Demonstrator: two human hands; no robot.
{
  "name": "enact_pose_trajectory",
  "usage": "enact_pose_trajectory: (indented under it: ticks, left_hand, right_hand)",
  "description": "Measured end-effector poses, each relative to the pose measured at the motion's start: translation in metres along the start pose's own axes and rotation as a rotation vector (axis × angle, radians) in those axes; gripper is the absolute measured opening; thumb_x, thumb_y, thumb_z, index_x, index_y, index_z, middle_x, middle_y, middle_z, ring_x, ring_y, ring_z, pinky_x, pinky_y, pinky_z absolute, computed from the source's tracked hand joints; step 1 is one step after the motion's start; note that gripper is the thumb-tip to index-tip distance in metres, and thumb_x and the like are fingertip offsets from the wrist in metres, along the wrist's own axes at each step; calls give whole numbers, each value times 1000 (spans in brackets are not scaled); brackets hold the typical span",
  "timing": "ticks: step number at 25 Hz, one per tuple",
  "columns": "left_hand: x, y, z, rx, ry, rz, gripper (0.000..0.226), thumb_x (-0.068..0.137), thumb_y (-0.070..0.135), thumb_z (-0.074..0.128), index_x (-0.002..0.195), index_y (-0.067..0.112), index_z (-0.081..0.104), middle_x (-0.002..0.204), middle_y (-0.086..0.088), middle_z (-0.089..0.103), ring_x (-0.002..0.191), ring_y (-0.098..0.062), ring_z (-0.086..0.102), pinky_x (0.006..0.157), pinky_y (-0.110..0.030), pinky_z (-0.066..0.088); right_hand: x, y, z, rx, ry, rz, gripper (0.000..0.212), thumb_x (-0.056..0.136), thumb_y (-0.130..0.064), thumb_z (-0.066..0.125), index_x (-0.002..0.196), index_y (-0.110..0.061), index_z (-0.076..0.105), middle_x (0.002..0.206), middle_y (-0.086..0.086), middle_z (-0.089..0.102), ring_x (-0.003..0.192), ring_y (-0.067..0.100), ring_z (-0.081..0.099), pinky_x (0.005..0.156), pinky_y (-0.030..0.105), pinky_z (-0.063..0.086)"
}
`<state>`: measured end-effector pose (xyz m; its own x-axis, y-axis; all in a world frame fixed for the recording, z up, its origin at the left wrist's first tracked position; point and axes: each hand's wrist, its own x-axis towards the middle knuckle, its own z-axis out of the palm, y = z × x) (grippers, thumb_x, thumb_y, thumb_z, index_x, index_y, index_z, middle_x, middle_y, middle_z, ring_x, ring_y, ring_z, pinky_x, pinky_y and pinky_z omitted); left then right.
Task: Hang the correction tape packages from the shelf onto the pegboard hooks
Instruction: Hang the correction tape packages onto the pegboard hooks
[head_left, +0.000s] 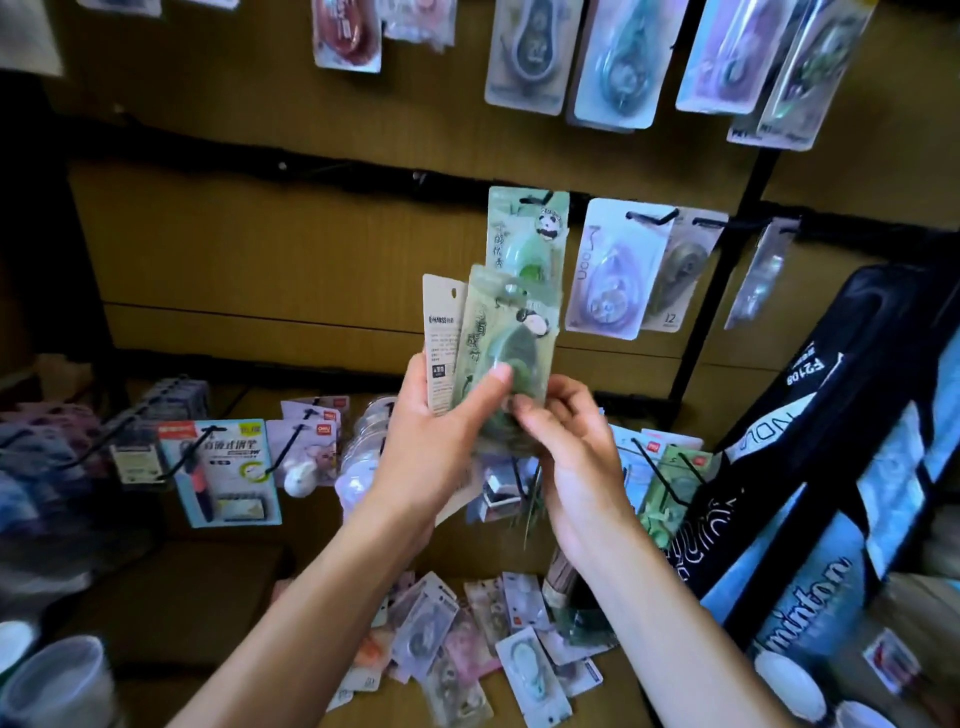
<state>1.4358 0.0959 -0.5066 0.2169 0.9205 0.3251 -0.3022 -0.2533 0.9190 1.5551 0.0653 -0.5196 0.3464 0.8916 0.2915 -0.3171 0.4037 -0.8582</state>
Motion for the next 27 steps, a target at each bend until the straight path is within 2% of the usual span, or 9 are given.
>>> enact_pose_trajectory:
  ticks: [2, 5, 8, 11, 13, 17, 21, 25, 27]
  left_hand:
    - [0, 5, 0, 13, 11, -51, 35, 91, 56, 53, 117, 33, 54, 113, 12, 68, 99, -2, 67, 80, -30, 55]
    - [2, 7, 0, 34, 22, -173, 51, 83, 78, 40, 109, 35, 51, 114, -2, 64, 103, -20, 65, 85, -49, 56]
    - [0, 8, 1, 72, 82, -156, 40, 86, 69, 46, 101, 32, 47, 107, 1, 58, 95, -17, 58, 80, -40, 50]
    - [-1, 8, -1, 110, 130, -116, 50, 79, 63, 62, 106, 23, 49, 91, 2, 55, 77, -13, 52, 65, -33, 43]
    - [-3, 11, -1, 152, 150, -90, 53, 77, 57, 70, 108, 19, 49, 90, 2, 54, 74, -12, 51, 62, -31, 39]
    - [-5, 16, -1, 150, 176, -68, 55, 75, 50, 75, 111, 17, 48, 99, 2, 59, 86, -10, 59, 70, -30, 47]
    - [-4, 12, -6, 209, 191, -29, 63, 67, 48, 85, 107, 17, 47, 98, 0, 59, 84, -14, 59, 72, -32, 48]
    - [-4, 10, -5, 173, 141, -16, 60, 69, 31, 87, 109, 17, 45, 103, 1, 61, 89, -13, 62, 84, -40, 54]
    - [-5, 10, -4, 168, 105, 9, 58, 69, 29, 86, 109, 18, 46, 106, 1, 61, 93, -13, 63, 86, -40, 54]
  right_hand:
    - [1, -10, 5, -43, 35, -72, 32, 83, 6, 66, 107, -9, 51, 92, 8, 74, 85, 18, 69, 83, 32, 57]
    - [6, -28, 11, -13, 92, -128, 33, 86, 4, 66, 112, -10, 50, 97, 9, 75, 95, 25, 69, 102, 50, 49]
    - [17, -49, 21, -38, 112, -195, 36, 88, 1, 65, 115, -14, 48, 93, 1, 76, 94, 21, 70, 98, 46, 51]
    - [27, -59, 29, -95, 124, -188, 41, 88, -2, 67, 122, -15, 49, 100, 1, 75, 94, 16, 72, 84, 30, 56]
    - [29, -57, 32, -109, 136, -163, 43, 87, -2, 68, 125, -15, 50, 106, 4, 75, 98, 17, 72, 84, 29, 58]
    - [27, -53, 35, -66, 184, -177, 38, 86, -1, 68, 118, -16, 53, 100, 3, 76, 88, 12, 72, 83, 32, 58]
    - [33, -48, 33, -82, 251, -175, 36, 86, -2, 68, 114, -18, 53, 93, 0, 75, 78, 5, 71, 68, 20, 56]
    - [57, -44, 39, -197, 261, -129, 38, 86, -5, 67, 115, -21, 51, 99, -1, 72, 85, 10, 68, 70, 21, 51]
    - [77, -41, 41, -284, 274, -133, 36, 84, -5, 67, 112, -20, 49, 104, 3, 70, 88, 14, 68, 75, 32, 55]
